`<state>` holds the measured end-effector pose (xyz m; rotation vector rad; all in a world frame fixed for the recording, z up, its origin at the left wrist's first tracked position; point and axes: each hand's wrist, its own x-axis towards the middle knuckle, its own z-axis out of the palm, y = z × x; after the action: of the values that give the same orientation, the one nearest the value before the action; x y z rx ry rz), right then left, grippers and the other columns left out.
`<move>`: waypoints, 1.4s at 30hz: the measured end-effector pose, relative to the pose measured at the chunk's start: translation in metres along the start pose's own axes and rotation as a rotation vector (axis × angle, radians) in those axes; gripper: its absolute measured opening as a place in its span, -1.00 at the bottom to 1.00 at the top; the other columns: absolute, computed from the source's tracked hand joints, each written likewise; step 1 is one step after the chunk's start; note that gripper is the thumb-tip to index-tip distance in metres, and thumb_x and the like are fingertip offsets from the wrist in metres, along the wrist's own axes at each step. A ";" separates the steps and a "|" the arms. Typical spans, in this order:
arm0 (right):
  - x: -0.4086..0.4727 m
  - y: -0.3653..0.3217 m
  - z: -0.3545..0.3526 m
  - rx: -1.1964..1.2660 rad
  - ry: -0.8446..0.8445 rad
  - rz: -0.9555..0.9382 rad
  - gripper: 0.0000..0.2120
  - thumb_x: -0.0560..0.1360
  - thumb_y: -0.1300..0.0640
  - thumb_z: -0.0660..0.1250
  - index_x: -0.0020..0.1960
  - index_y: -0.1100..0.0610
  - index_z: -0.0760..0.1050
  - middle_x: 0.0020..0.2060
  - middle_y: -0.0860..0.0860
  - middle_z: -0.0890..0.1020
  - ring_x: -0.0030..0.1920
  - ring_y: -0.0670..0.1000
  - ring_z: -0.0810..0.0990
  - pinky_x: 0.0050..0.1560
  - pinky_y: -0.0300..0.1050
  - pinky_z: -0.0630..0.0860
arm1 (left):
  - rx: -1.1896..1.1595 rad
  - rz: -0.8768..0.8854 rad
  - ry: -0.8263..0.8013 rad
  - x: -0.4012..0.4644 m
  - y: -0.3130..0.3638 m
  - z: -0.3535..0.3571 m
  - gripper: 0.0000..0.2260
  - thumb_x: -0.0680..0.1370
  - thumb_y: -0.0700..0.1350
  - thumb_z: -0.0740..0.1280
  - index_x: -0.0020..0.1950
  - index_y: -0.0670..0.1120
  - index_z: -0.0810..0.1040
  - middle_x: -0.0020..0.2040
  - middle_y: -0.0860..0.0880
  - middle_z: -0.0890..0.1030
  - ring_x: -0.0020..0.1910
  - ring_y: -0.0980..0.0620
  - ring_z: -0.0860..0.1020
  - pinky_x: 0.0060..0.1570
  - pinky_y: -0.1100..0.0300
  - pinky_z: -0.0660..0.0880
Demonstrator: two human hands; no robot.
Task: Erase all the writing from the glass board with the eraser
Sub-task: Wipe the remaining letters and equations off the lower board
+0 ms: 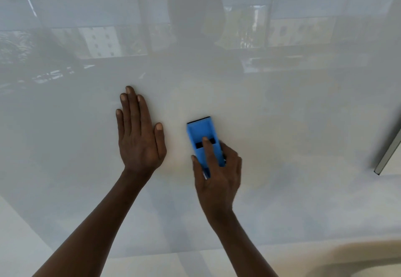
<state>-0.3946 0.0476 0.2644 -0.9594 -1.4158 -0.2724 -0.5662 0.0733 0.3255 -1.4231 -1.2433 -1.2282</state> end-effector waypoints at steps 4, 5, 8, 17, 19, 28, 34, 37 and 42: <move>0.000 0.000 -0.001 -0.051 -0.111 -0.121 -0.58 0.56 -0.04 0.38 0.39 -0.07 0.44 0.19 0.12 0.57 0.00 0.03 0.50 0.00 -0.13 0.51 | 0.001 -0.002 0.000 0.000 0.000 -0.001 -0.45 0.72 -0.08 0.03 0.63 -0.35 0.08 0.60 -0.42 0.16 0.69 -0.08 -0.10 0.64 -0.09 -0.01; 0.001 0.003 -0.003 -0.066 -0.135 -0.161 -0.60 0.58 -0.04 0.36 0.40 -0.09 0.43 0.19 0.11 0.57 -0.02 0.03 0.50 0.00 -0.12 0.50 | 0.004 0.000 0.001 0.000 0.000 0.000 -0.46 0.72 -0.08 0.03 0.63 -0.36 0.08 0.60 -0.42 0.16 0.69 -0.08 -0.10 0.64 -0.08 -0.01; 0.010 0.012 -0.012 -0.126 -0.189 -0.301 -0.62 0.58 0.04 0.32 0.39 -0.09 0.45 0.18 0.12 0.58 -0.03 0.07 0.52 0.02 -0.05 0.49 | 0.011 0.003 0.002 -0.001 0.000 0.000 -0.45 0.71 -0.10 0.04 0.63 -0.35 0.07 0.61 -0.41 0.15 0.69 -0.09 -0.10 0.64 -0.09 -0.01; 0.078 0.056 -0.056 -0.214 -0.063 -0.335 -0.58 0.57 0.06 0.31 0.42 -0.09 0.44 0.25 0.14 0.55 -0.04 0.15 0.50 0.03 0.03 0.42 | 0.027 0.002 -0.003 -0.001 0.001 0.000 -0.45 0.72 -0.07 0.02 0.63 -0.35 0.08 0.64 -0.32 0.07 0.69 -0.15 -0.05 0.64 -0.10 0.00; 0.099 0.067 -0.067 -0.228 -0.023 -0.312 -0.56 0.56 0.05 0.33 0.43 -0.08 0.43 0.24 0.15 0.55 -0.03 0.16 0.50 0.01 0.03 0.43 | 0.035 0.007 0.001 -0.002 0.000 0.001 -0.45 0.72 -0.08 0.02 0.63 -0.35 0.08 0.65 -0.29 0.05 0.69 -0.17 -0.04 0.64 -0.11 0.00; 0.146 0.085 -0.088 -0.153 0.198 0.041 -0.51 0.56 -0.02 0.38 0.46 -0.05 0.37 0.13 0.14 0.49 0.06 0.05 0.42 -0.05 -0.15 0.45 | 0.031 0.005 -0.011 -0.001 0.001 0.001 -0.45 0.71 -0.07 0.02 0.65 -0.32 0.04 0.67 -0.22 -0.01 0.69 -0.18 -0.02 0.64 -0.11 0.02; 0.135 0.051 -0.069 0.012 0.311 0.315 -0.48 0.50 0.00 0.43 0.44 -0.03 0.42 0.06 0.12 0.48 0.01 0.04 0.43 -0.06 -0.27 0.34 | 0.036 0.001 -0.014 -0.003 0.000 0.003 -0.44 0.71 -0.08 0.03 0.65 -0.31 0.04 0.68 -0.21 -0.01 0.68 -0.21 0.02 0.63 -0.13 0.03; 0.127 0.034 -0.058 0.044 0.288 0.293 -0.49 0.50 0.00 0.44 0.43 -0.02 0.44 0.08 0.11 0.48 0.01 0.00 0.42 -0.06 -0.23 0.38 | 0.034 0.005 -0.005 -0.003 0.000 0.003 -0.45 0.71 -0.08 0.03 0.65 -0.31 0.05 0.68 -0.21 0.00 0.68 -0.22 0.04 0.63 -0.12 0.04; 0.113 -0.001 -0.032 0.036 0.185 0.095 -0.51 0.51 -0.03 0.44 0.41 -0.04 0.44 0.09 0.11 0.51 0.02 0.04 0.45 0.01 -0.25 0.38 | 0.024 -0.001 -0.003 -0.002 0.002 0.002 -0.45 0.71 -0.08 0.03 0.65 -0.31 0.04 0.68 -0.20 -0.01 0.69 -0.19 0.02 0.64 -0.10 0.03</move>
<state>-0.3505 0.0660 0.3716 -0.9439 -1.1990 -0.2576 -0.5639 0.0746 0.3231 -1.4072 -1.2569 -1.2084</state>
